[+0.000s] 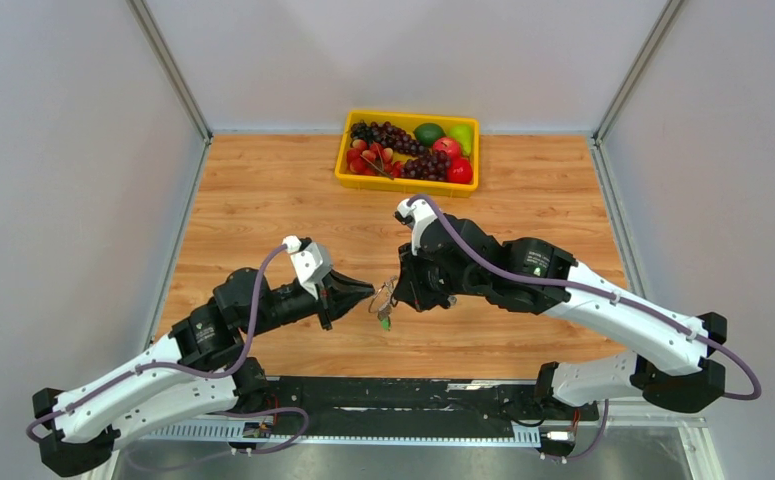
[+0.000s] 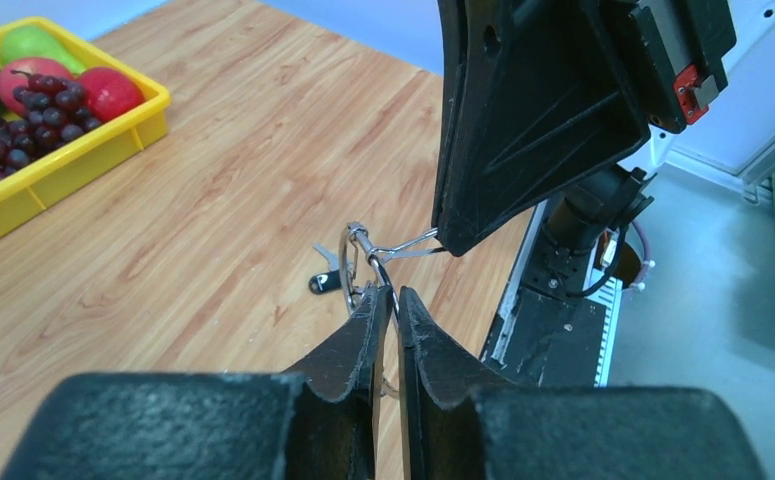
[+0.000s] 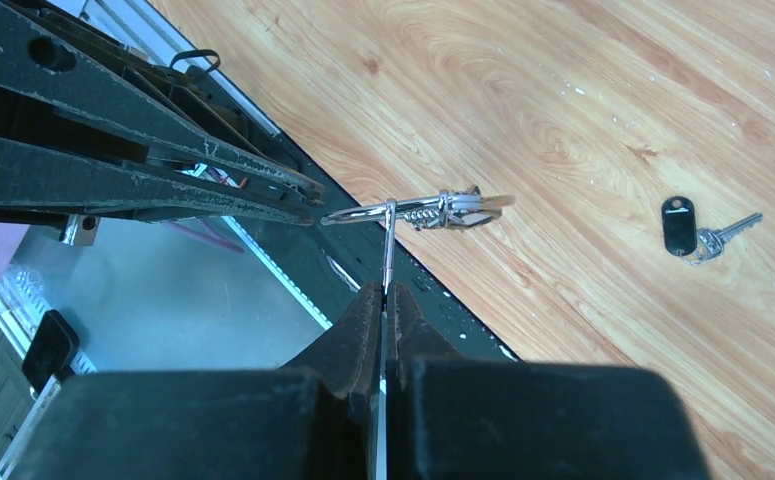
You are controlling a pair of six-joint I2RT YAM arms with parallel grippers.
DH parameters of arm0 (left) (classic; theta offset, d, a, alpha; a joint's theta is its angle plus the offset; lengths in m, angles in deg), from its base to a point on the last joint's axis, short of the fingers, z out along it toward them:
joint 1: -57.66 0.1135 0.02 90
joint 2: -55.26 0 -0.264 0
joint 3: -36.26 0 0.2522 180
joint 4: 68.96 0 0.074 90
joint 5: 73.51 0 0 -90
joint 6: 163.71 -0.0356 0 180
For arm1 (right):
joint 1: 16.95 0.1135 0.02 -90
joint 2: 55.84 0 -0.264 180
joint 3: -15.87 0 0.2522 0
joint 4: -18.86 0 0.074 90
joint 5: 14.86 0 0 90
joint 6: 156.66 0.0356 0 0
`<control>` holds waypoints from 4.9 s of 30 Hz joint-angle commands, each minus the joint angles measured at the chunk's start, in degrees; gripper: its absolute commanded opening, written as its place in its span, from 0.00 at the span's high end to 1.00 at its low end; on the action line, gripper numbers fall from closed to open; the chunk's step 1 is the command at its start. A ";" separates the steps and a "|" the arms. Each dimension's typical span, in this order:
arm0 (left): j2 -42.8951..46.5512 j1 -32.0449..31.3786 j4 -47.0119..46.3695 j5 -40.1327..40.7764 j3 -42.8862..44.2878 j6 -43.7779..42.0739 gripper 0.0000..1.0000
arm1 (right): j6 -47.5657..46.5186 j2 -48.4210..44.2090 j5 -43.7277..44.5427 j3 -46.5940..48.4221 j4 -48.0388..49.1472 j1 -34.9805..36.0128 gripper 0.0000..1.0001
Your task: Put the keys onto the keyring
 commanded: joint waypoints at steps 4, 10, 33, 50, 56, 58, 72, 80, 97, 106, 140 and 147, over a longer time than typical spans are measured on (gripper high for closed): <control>-1.17 -0.26 3.78 -0.29 2.74 -0.66 0.70 | -0.46 -0.09 2.34 0.73 1.86 -0.11 1.00; 3.31 -0.26 4.63 0.88 0.39 -0.32 0.30 | -0.56 -0.33 2.83 1.03 1.81 -0.11 1.00; 4.90 -0.26 -6.74 -1.16 -8.92 1.51 0.28 | -0.74 0.02 -1.19 4.74 2.16 -0.11 1.00; -0.92 -0.35 -2.48 0.45 -1.78 -2.61 0.99 | -0.85 0.05 -0.99 3.60 2.07 -0.11 1.00; -5.18 -0.47 4.18 0.94 6.27 -2.45 0.99 | -1.83 1.67 0.41 3.04 2.00 -0.09 1.00; -6.63 -0.45 6.26 0.94 8.30 -2.36 0.99 | -2.20 2.21 1.15 3.06 2.02 -0.11 1.00; -13.26 -0.69 19.00 2.73 17.94 -2.67 0.99 | -3.44 3.71 5.43 3.89 2.40 0.85 1.00; -14.33 -0.86 19.51 1.14 20.12 -3.21 0.97 | -3.90 4.17 4.31 4.14 5.43 1.63 1.00; -11.31 -1.01 16.52 2.65 17.16 -3.40 0.99 | -3.80 6.04 2.94 6.74 8.08 4.12 1.00; -3.09 -0.96 5.86 0.66 9.04 -2.87 1.00 | -4.03 8.19 4.04 10.23 8.30 7.31 1.00; 9.22 -0.96 -10.92 0.10 2.30 -3.80 1.00 | -40.71 -10.13 29.40 -18.56 48.67 24.88 0.55; 8.77 -0.98 -10.27 0.36 3.36 -2.26 1.00 | -60.05 -9.58 33.95 -24.04 60.18 32.83 0.57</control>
